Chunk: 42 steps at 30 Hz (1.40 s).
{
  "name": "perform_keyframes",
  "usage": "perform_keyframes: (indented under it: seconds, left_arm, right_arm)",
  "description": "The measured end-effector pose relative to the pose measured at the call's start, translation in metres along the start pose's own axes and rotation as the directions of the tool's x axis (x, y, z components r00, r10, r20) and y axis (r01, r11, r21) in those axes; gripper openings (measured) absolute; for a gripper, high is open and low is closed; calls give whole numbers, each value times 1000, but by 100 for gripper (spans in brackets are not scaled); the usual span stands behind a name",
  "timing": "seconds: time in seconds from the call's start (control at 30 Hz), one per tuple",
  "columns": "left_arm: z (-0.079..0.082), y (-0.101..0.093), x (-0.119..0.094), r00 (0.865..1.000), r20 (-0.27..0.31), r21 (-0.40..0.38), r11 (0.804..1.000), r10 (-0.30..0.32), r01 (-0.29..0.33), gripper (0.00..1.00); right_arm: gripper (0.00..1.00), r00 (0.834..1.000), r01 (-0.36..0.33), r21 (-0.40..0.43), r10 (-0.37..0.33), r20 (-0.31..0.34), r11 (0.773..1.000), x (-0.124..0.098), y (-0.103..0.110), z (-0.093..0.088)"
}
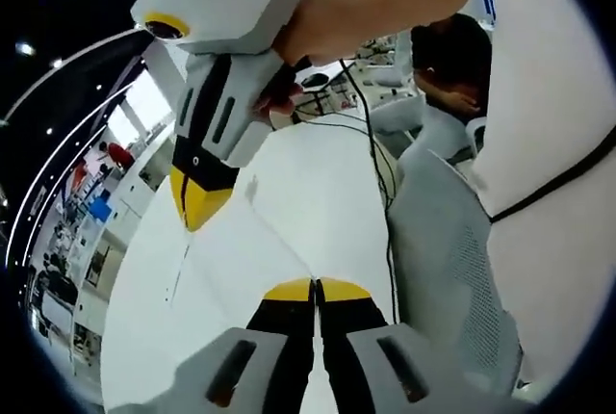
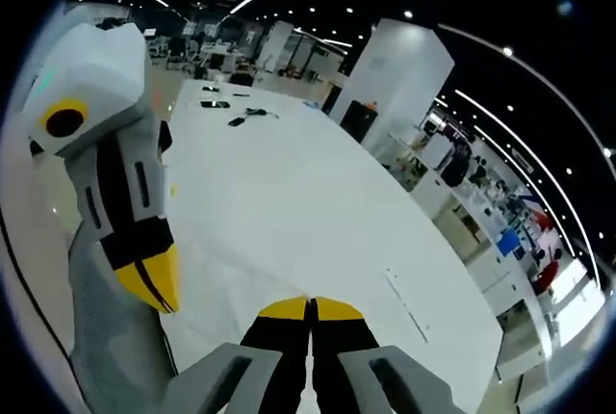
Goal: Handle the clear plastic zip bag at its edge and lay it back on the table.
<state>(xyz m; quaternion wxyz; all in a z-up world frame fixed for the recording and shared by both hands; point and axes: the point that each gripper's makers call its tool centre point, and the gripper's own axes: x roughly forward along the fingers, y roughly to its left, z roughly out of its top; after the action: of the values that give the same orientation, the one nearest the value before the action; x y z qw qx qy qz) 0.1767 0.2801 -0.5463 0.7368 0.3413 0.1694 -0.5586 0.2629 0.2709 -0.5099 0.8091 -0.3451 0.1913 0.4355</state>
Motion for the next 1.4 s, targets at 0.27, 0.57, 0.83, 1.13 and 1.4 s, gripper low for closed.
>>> perform_keyframes:
  seconds: [0.27, 0.57, 0.83, 1.13, 1.4]
  left_arm:
    - [1, 6, -3, 998, 32, -27, 999, 45, -44, 0]
    - [4, 18, -8, 994, 63, -74, 993, 93, -88, 7]
    - [12, 25, -17, 984, 129, -177, 980, 120, -96, 10]
    - [3, 25, -24, 980, 134, -231, 966, 147, -113, 10]
    - [-11, 27, -30, 977, 121, -286, 949, 173, -133, 11]
  right_arm:
    - [0, 1000, -16, -44, 16, 11, 999, 3, 6, 4]
    - [0, 1000, -15, -80, 16, 16, 997, 5, 8, 6]
    - [0, 1000, 1, -93, 0, 8, 996, 6, 1, 0]
    - [0, 1000, 11, -92, -11, -7, 996, 10, -11, -7]
    - [0, 1000, 23, -108, -24, -12, 994, 16, -29, -6]
